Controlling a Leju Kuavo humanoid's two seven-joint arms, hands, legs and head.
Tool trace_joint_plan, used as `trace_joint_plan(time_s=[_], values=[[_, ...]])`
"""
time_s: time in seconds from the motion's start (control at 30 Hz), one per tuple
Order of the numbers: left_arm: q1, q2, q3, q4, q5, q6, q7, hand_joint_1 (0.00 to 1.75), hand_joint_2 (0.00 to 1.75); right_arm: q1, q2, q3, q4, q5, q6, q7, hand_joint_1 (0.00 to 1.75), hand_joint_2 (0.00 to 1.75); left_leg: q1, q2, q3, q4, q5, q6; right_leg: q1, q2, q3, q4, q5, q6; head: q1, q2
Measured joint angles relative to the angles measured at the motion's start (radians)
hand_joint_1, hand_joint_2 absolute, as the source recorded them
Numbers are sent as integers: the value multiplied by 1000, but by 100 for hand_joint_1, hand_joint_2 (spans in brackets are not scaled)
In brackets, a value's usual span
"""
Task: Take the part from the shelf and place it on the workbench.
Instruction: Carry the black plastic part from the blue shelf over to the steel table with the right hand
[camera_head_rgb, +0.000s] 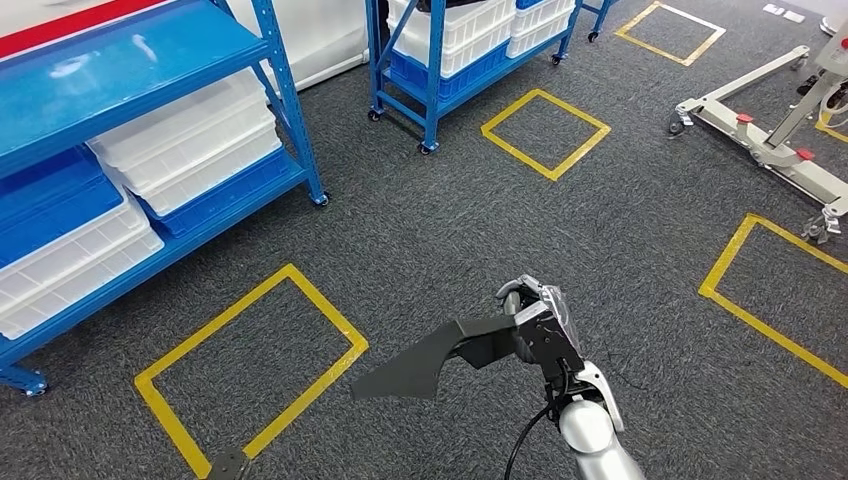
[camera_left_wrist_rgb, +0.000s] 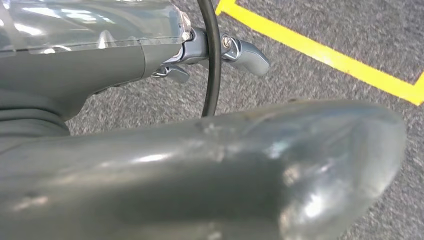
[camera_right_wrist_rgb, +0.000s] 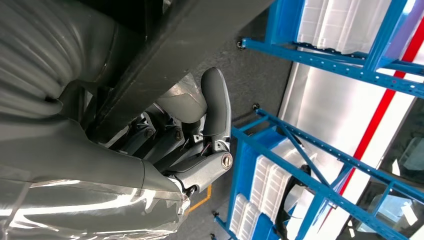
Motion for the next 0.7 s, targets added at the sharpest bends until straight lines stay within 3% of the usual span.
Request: trace_joint_plan(time_s=[0.1,0.17,0.23,0.3,0.37,0.43,0.47,0.5,0.53,0.6,0.63,0.7], values=[[-1,-1,0,0,0,0,0,0,0,-2,0,-1,0,0,0,0,175,175,-2,0,2,5,-5,-7,2,-9,99,-196,91,-8,0,0],[-1,-1,0,0,0,0,0,0,0,-4,0,-1,-1,0,0,0,175,175,-6,1,1,7,-7,-16,6,-11,130,-260,105,-14,0,0],[-1,-1,0,0,0,0,0,0,0,-4,0,-1,-2,0,0,0,175,175,-6,3,1,4,-6,-28,8,-8,129,-264,104,-23,0,0],[-1,-1,0,0,0,0,0,0,0,-5,0,-2,-2,0,0,0,175,175,-5,2,-7,25,-26,-37,5,-7,133,-273,109,-36,0,0],[-1,-2,0,0,0,0,0,0,0,-6,0,-1,-2,0,0,0,175,175,-3,0,-46,116,-81,-43,3,-8,135,-278,112,-47,0,0],[1,-1,0,0,0,0,0,0,0,-5,0,-2,-1,0,0,0,175,175,-3,0,-107,249,-139,-47,5,-7,134,-276,111,-51,0,0],[2,-1,0,0,0,0,0,0,0,-5,0,-2,-1,0,0,0,175,175,-3,-1,-127,292,-149,-48,6,-6,133,-275,111,-52,0,0],[3,0,0,0,0,0,0,0,0,-4,0,-2,0,0,0,0,175,175,-2,-1,-129,294,-137,-48,6,-5,133,-272,109,-52,0,0],[3,0,0,0,0,0,0,0,0,-4,0,-2,0,0,0,0,175,175,-2,-1,-110,254,-108,-47,6,-4,133,-269,107,-51,0,0],[1,0,0,0,0,0,0,0,0,-5,0,-2,0,0,0,0,175,175,-3,-3,-41,115,-41,-43,7,0,133,-262,102,-46,0,0],[1,0,0,0,0,1,-3,0,0,-4,0,-2,-1,-2,-2,-4,175,175,-4,-5,-15,62,-23,-40,9,4,131,-259,101,-41,0,0],[1,-1,0,0,5,5,-26,0,0,30,0,-9,-29,-20,-14,-37,175,175,-9,-8,3,24,-21,-34,10,9,127,-257,101,-31,0,0]])
